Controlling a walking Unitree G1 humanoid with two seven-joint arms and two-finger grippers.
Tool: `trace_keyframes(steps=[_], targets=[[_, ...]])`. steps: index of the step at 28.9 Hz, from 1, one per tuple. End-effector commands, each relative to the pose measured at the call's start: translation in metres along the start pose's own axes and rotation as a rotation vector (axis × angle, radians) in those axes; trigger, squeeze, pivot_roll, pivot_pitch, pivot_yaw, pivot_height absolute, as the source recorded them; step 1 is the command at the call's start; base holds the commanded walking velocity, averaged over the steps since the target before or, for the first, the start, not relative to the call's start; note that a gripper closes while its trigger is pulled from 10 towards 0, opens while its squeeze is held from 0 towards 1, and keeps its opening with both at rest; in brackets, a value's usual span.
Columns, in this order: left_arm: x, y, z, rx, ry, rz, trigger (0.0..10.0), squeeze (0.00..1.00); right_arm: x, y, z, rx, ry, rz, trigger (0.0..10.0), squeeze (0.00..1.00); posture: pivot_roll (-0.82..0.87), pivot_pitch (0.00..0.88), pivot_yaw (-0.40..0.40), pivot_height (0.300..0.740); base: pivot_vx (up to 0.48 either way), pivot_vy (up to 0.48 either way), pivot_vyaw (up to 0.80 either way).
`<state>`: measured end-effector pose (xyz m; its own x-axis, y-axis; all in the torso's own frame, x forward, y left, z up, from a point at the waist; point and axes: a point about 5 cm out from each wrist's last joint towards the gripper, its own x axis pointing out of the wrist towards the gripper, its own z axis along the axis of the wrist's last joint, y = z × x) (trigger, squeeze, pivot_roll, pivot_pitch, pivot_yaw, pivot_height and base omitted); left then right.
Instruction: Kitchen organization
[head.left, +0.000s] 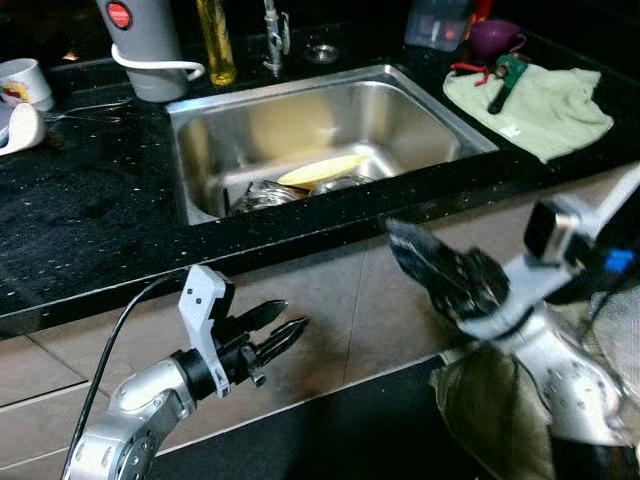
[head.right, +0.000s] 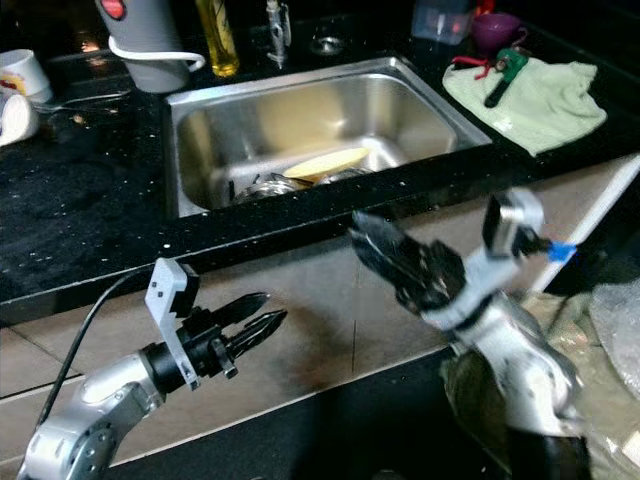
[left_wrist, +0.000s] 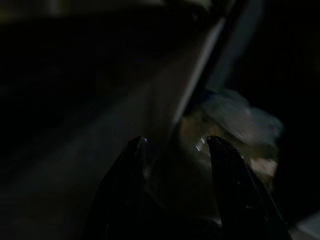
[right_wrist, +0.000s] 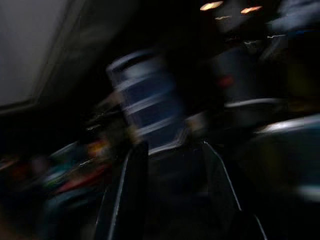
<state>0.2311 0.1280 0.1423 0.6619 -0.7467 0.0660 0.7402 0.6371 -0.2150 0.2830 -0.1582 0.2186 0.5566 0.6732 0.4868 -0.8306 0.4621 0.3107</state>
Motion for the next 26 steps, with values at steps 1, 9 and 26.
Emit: trace_keyframes(steps=[1,9,26], targets=[[0.003,0.001,0.010,0.010,-0.039,0.037,10.0,0.00,-0.004,-0.014,0.000,-0.006,-0.011,-0.149,10.0,0.00,-0.06,0.023,0.033,0.732,0.000,0.000,0.00],[0.026,0.000,0.071,0.114,-0.276,0.225,10.0,0.00,0.021,-0.018,0.011,-0.008,-0.085,-0.228,10.0,0.00,-0.04,0.023,0.028,0.732,0.000,0.000,0.10],[-0.021,0.065,0.115,0.447,-0.241,0.875,10.0,0.00,0.047,-0.020,-0.012,-0.269,0.119,-0.305,10.0,0.00,-0.02,0.025,0.034,0.732,0.000,0.000,0.78]])
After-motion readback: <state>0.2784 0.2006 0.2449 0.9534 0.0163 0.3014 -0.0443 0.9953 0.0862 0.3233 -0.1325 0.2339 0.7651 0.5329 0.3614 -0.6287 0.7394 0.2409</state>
